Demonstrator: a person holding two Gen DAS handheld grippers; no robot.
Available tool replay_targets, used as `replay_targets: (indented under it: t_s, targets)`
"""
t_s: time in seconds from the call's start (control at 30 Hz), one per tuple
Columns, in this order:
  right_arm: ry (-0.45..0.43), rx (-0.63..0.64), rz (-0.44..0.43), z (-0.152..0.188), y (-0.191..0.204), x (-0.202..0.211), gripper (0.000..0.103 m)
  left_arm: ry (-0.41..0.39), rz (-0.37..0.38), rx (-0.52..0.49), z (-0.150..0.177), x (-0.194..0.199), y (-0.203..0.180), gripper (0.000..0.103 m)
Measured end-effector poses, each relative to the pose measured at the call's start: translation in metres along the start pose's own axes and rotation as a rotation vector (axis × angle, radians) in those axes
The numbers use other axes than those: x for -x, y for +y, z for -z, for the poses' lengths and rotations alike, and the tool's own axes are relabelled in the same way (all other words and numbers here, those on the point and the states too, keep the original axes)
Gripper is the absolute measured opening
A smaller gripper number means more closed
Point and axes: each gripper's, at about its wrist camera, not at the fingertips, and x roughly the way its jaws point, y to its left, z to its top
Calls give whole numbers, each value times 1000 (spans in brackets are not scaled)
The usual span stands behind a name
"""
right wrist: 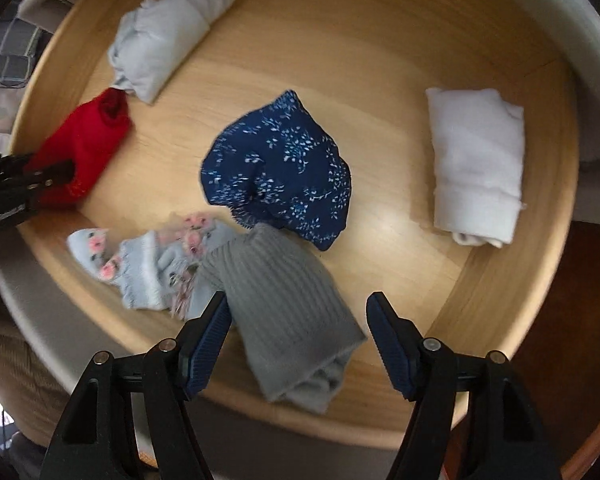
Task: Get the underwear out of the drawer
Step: 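Move the right gripper back into the drawer toward the grey ribbed sock, then close the right gripper on the grey ribbed sock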
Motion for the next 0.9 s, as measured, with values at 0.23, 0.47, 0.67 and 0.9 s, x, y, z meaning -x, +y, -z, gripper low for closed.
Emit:
replay_targets:
  t_s: [0.23, 0.47, 0.67, 0.9]
  targets:
    - [28, -59, 19, 4, -14, -20, 50, 1, 0, 0, 0, 0, 0, 45]
    - [23, -155, 46, 19, -31, -17, 46, 1, -1, 0, 0, 0, 0, 45]
    - [37, -220, 85, 40, -41, -14, 43, 1, 0, 1, -1, 0, 0, 45]
    - [11, -257, 110, 67, -53, -7, 39, 0, 3, 3, 0, 1, 0, 45]
